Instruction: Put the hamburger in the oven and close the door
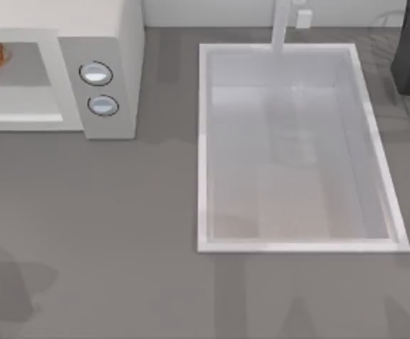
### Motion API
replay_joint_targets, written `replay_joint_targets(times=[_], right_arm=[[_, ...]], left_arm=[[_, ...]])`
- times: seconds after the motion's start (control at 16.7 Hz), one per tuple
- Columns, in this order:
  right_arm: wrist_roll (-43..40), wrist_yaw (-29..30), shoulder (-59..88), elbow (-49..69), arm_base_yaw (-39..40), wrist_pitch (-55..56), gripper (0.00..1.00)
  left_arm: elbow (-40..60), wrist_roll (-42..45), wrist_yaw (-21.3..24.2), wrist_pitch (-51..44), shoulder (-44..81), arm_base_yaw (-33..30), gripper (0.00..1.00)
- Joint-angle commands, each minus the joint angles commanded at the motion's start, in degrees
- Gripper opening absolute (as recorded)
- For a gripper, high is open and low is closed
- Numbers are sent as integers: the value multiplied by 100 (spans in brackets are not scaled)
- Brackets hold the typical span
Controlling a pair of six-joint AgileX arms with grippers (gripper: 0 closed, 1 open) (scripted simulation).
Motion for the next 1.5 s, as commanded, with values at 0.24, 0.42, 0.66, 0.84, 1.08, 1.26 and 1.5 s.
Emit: replay_joint_targets(times=[0.24,0.42,0.66,0.84,1.08,1.26,1.5], right_arm=[[0,0,0,0,0,0,100],[0,0,0,0,0,0,100],[0,0,0,0,0,0,100],[0,0,0,0,0,0,100],[0,0,0,0,0,0,100],[0,0,0,0,0,0,100],[0,0,0,0,0,0,100]], left_arm=[[922,652,766,-421,1302,1010,0],[1248,886,1035,-573,1767,1366,0],[1275,905,1057,-586,1806,1396,0],[1197,904,1039,-500,1820,1375,0],[704,906,1045,215,2035,1383,0],[239,917,1054,947,2249,1395,0],[-220,933,1070,1569,2476,1410,0]])
